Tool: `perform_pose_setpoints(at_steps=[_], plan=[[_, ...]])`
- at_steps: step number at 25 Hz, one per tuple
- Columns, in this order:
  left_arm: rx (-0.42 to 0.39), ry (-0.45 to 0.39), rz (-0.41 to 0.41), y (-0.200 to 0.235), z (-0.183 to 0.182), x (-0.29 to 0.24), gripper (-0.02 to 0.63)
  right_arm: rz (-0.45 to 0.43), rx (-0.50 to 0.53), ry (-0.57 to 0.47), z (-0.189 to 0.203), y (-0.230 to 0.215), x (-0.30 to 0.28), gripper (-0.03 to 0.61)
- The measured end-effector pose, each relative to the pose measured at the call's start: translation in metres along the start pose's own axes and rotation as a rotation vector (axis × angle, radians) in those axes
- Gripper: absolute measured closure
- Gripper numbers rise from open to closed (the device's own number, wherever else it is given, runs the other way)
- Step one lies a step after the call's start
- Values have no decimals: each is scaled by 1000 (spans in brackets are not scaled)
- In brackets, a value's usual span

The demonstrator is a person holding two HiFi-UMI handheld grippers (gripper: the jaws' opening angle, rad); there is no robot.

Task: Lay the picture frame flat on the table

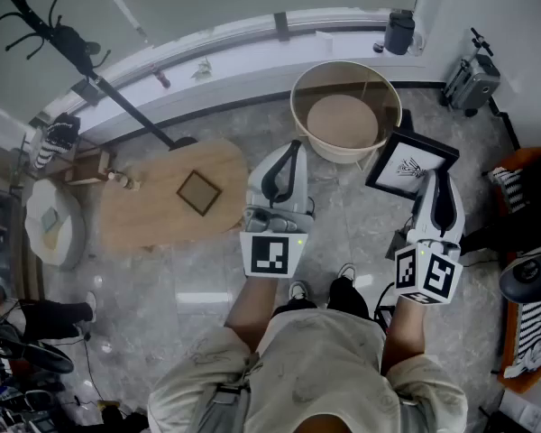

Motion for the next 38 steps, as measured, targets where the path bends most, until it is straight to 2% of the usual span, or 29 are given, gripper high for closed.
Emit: perform_pose_setpoints(at_steps=[7,15,20,26,38], plan=[[39,-30,-8,-8,-18,34,611,-9,32,-8,-9,16,31,508],[28,-26,-2,-35,-25,31,611,-6,7,-16,-12,-8,34,508],[28,-26,-8,-34,-24,20,611,-5,-20,-11,-9,-12,22,508],[28,-7,-4,-70,-24,19,611,3,-33,-13,-4,-47,36,508],[38,19,2,-128,-18,-20,611,15,-55,8,4,-119,26,506]])
Point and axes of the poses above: the fingertips, and each gripper's own axes: x backward along the fingers, y to its left, z out of its underside, the point moved 5 cm from there along x, backward along the fingers, and after that the axes turned 4 degrees about z, right-handed, at the moved point
